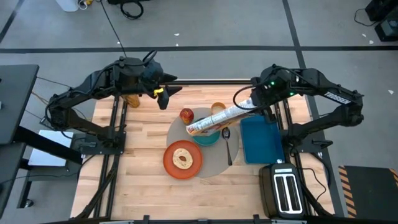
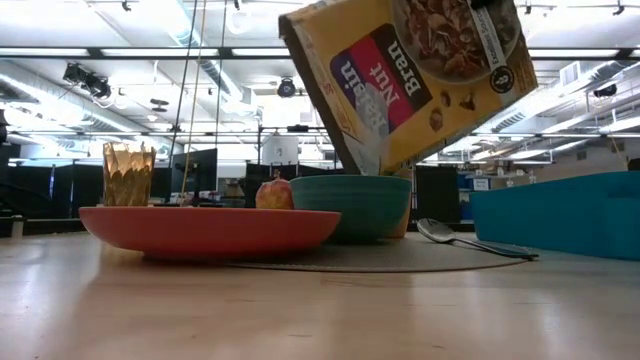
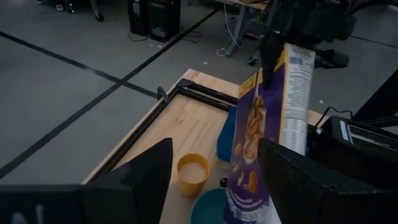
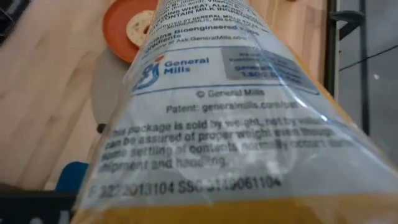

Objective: Arrange a breakfast setting
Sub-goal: Pour the cereal from the cereal box into the green bowl

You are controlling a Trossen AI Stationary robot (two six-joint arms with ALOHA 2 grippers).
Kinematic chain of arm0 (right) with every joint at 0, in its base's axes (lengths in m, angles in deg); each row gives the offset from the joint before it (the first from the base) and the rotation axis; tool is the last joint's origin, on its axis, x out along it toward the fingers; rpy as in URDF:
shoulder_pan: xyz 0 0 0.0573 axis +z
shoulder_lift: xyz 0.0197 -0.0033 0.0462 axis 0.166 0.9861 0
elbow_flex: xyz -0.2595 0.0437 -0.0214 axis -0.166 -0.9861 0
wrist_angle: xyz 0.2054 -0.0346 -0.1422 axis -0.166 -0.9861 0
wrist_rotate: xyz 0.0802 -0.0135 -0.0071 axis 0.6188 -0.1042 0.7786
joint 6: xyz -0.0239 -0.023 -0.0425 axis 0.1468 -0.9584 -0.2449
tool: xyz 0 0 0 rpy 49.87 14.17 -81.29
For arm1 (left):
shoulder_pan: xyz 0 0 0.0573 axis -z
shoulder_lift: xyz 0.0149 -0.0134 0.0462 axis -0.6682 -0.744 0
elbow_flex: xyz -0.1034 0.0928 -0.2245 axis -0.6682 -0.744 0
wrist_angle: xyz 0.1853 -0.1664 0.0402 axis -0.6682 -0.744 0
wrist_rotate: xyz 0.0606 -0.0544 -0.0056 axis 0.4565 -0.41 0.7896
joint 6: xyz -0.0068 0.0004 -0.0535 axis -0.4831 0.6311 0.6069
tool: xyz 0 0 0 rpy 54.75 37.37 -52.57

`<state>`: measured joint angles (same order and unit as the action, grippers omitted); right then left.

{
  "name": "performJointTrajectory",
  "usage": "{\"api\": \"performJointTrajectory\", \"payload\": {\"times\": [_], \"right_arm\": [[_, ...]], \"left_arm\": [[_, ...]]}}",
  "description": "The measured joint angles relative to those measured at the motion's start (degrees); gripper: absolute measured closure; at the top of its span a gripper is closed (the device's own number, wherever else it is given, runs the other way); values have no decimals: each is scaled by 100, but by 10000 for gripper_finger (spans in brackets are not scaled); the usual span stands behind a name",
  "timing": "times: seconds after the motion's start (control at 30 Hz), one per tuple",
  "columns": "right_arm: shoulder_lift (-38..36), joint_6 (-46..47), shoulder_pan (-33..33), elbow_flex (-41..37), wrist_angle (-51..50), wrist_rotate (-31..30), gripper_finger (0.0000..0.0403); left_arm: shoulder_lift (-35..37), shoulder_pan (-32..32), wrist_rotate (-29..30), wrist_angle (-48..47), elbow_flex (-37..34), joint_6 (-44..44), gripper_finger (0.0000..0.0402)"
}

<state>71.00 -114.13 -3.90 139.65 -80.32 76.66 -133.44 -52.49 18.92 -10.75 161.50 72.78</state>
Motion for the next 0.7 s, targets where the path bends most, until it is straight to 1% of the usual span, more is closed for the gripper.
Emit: {"api": "performJointTrajectory", "payload": {"times": [0.23, 0.43, 0.7], "right_arm": [[474, 59, 394, 537, -461, -515, 214], [816, 53, 734, 817, -492, -862, 214], [1185, 55, 938, 1064, -617, -1032, 213]], "left_arm": [[81, -26, 0, -27, -4, -104, 159], [230, -26, -2, -139, -7, -180, 159], [403, -20, -2, -257, -7, -235, 159]]}}
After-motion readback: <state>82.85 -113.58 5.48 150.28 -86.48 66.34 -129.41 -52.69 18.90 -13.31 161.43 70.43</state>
